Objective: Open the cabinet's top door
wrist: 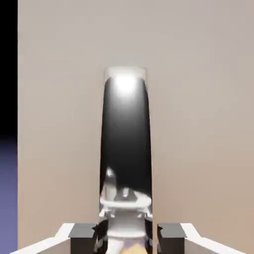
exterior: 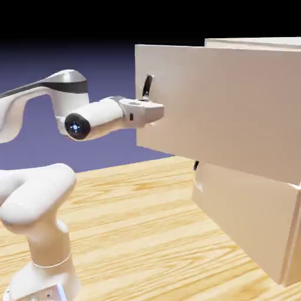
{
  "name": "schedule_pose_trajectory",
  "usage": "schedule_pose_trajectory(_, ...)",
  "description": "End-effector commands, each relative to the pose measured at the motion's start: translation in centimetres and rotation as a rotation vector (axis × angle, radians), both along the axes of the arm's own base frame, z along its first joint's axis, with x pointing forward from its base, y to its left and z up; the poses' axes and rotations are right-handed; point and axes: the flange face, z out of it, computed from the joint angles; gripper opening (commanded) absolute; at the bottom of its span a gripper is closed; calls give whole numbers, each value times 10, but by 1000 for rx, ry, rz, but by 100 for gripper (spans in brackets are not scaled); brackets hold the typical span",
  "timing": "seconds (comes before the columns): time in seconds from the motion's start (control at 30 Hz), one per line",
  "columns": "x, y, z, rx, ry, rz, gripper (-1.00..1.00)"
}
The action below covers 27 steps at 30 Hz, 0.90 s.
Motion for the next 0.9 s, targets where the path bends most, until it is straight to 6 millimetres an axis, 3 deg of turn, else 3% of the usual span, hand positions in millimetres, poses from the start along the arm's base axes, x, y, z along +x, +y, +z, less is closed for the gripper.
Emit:
schedule_pose_trajectory(0.0, -4, -6, 0, 0, 0, 12, -100)
schedule_pose_trajectory(0.53, -54, -93, 0, 0, 0, 218, -100)
schedule_pose_trajectory(0.87, -82, -177, 0, 0, 0, 399, -100)
